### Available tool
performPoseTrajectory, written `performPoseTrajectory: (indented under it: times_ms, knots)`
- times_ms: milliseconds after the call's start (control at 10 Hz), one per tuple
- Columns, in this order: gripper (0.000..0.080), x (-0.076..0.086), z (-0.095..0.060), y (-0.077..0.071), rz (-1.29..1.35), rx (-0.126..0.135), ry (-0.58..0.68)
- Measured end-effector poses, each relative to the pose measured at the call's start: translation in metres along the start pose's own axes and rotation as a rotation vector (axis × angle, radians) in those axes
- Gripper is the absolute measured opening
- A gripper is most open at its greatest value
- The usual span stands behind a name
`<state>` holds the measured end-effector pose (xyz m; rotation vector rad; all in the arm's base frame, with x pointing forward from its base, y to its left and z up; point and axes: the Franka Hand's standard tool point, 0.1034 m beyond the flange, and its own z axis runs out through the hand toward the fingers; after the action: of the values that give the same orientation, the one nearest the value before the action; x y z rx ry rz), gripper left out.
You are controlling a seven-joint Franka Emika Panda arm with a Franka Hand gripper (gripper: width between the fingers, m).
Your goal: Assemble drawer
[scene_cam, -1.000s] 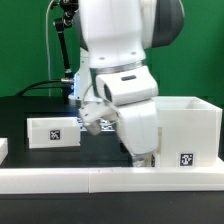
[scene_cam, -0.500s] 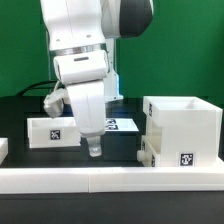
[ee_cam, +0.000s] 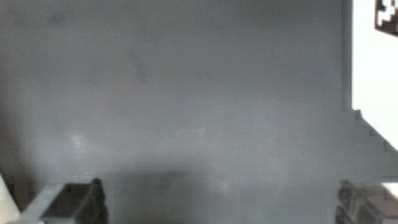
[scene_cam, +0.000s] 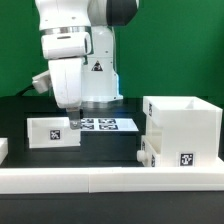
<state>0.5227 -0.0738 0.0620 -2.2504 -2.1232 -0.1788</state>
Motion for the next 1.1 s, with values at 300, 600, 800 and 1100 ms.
performPoseTrajectory:
  times_ms: [300, 600, 800, 1100]
  knots:
    - [0.0649, 0.0, 0.001, -0.001, 0.106, 0.001, 0.002]
    - [0.0649, -0.01, 0.001, -0.004, 0.387, -0.005, 0.004]
    - [0.0649, -0.02, -0.004, -0.018, 0.584, -0.04, -0.003]
    - [0.0649, -0.026, -0.007, -0.041, 0.927, -0.042, 0.0]
